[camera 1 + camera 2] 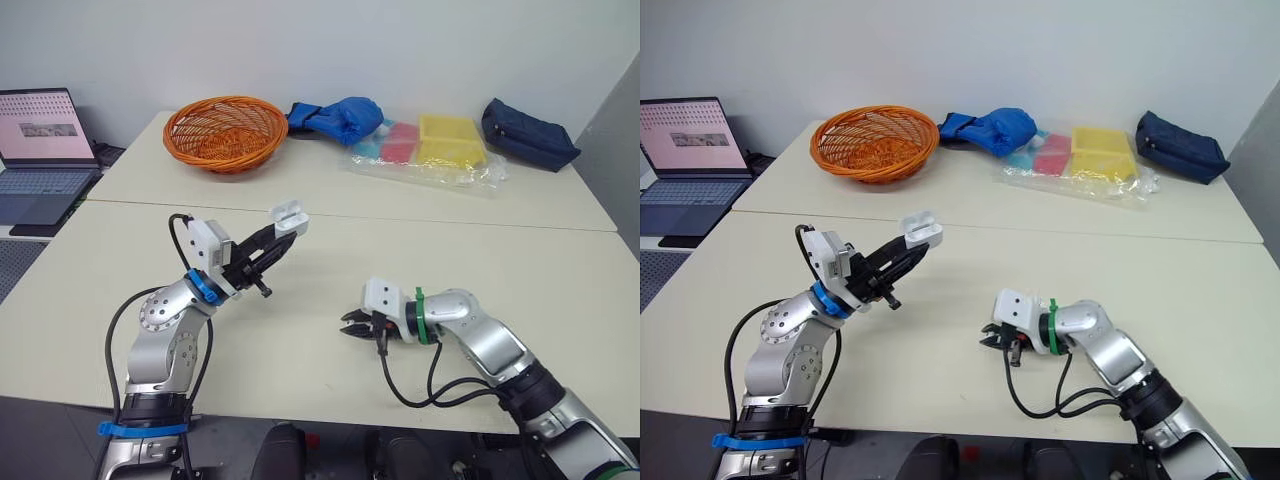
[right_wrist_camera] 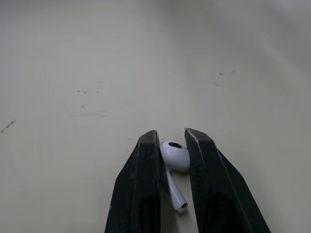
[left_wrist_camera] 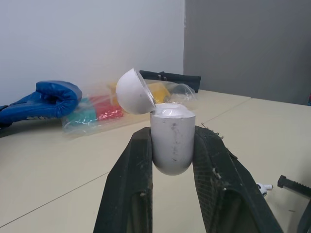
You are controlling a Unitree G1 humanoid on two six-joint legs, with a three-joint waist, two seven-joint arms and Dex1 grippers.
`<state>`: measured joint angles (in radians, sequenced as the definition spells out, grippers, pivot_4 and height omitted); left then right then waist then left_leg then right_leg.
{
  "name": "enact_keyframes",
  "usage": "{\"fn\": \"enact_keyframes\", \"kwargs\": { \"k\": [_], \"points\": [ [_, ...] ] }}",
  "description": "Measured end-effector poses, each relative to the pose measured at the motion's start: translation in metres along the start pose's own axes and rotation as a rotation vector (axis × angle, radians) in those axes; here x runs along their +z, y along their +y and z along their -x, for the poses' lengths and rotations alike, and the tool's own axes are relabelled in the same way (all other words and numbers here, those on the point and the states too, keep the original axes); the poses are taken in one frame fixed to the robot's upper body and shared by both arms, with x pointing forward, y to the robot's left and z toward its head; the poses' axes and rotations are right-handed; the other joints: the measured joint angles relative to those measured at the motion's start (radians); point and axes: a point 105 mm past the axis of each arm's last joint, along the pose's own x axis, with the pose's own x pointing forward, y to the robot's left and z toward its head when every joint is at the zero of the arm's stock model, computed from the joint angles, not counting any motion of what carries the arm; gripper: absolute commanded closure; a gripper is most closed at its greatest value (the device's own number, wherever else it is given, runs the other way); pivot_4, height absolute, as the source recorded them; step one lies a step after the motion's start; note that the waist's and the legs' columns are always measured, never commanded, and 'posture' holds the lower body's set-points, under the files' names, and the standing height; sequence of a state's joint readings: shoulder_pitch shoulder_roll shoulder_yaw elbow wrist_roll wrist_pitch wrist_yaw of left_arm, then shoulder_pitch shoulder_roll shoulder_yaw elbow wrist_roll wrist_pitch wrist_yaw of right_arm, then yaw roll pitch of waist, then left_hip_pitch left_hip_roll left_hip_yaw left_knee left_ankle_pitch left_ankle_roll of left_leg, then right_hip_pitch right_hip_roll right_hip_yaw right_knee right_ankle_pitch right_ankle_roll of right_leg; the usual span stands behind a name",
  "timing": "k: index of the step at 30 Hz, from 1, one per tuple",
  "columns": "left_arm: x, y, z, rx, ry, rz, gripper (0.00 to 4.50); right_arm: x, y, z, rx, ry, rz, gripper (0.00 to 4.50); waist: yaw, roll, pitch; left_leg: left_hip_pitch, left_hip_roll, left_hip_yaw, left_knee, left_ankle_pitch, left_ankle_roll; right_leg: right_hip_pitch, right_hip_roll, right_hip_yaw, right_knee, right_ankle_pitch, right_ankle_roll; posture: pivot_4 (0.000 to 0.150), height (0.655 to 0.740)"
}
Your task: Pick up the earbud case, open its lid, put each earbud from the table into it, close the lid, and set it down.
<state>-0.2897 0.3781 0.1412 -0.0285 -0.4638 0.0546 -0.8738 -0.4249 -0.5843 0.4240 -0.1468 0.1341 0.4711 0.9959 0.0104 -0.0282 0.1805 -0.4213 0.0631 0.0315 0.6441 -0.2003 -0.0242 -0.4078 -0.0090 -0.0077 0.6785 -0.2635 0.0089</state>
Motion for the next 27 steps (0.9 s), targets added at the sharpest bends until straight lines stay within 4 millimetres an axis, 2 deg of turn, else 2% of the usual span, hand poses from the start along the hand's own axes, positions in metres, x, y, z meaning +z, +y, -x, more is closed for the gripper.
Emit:
{"fn": "enact_keyframes", "kwargs": {
  "k": [3,5,7,11,13,16,19,27],
  "points": [
    [0.0,0.001,0.001,0.003,-0.001,-0.002,3.73,-0.001,-0.025,0.064,-0.124,0.055,-0.03,4.08,0.0,0.0,0.0,-0.001,0.0,0.001,0.0,0.0,0.0,0.0,-0.001,0.0,-0.004,0.0,0.0,0.15,0.74],
    [0.0,0.001,0.001,0.005,-0.006,-0.009,3.73,0.003,-0.037,0.091,-0.193,0.067,-0.022,4.08,-0.001,-0.002,-0.001,-0.001,0.0,0.001,-0.001,0.0,0.0,0.0,0.0,0.0,-0.004,0.0,0.0,0.15,0.74],
    [0.0,0.0,0.0,0.004,-0.013,-0.007,3.73,-0.002,-0.036,0.096,-0.197,0.071,-0.038,4.08,-0.008,-0.002,-0.001,0.0,0.001,0.0,-0.003,0.0,0.0,0.0,0.001,0.0,-0.004,-0.001,-0.001,0.15,0.74],
    [-0.001,-0.002,-0.001,0.0,-0.018,-0.006,3.73,-0.044,-0.02,0.103,-0.179,0.151,-0.143,4.08,-0.009,-0.002,-0.001,0.0,0.001,-0.001,-0.007,0.0,0.0,-0.001,0.002,0.0,-0.004,-0.003,-0.001,0.15,0.74],
    [-0.002,0.0,0.0,0.004,-0.015,-0.004,3.73,-0.057,-0.015,0.109,-0.184,0.178,-0.17,4.08,-0.009,-0.002,-0.001,0.0,0.001,0.0,-0.007,0.0,0.0,-0.001,0.002,0.0,-0.004,-0.003,0.0,0.15,0.74],
    [-0.004,-0.001,-0.001,0.002,-0.013,0.001,3.73,-0.059,-0.017,0.112,-0.21,0.157,-0.181,4.08,-0.015,-0.002,0.0,0.001,0.001,0.001,-0.007,0.0,0.0,-0.001,0.002,0.0,-0.004,-0.003,0.0,0.15,0.74],
    [-0.003,-0.002,-0.004,-0.009,-0.014,0.0,3.73,-0.072,-0.012,0.116,-0.226,0.155,-0.207,4.08,-0.012,-0.002,0.0,0.002,0.001,0.0,-0.007,0.0,0.0,0.0,0.002,0.0,-0.003,-0.003,0.0,0.15,0.74],
    [-0.004,-0.001,0.0,-0.011,-0.004,-0.005,3.73,-0.094,0.005,0.142,-0.242,0.163,-0.242,4.08,-0.01,-0.002,0.0,0.002,0.0,0.0,-0.007,0.0,0.0,0.001,0.001,0.0,-0.005,-0.003,0.001,0.15,0.74]
  ]
}}
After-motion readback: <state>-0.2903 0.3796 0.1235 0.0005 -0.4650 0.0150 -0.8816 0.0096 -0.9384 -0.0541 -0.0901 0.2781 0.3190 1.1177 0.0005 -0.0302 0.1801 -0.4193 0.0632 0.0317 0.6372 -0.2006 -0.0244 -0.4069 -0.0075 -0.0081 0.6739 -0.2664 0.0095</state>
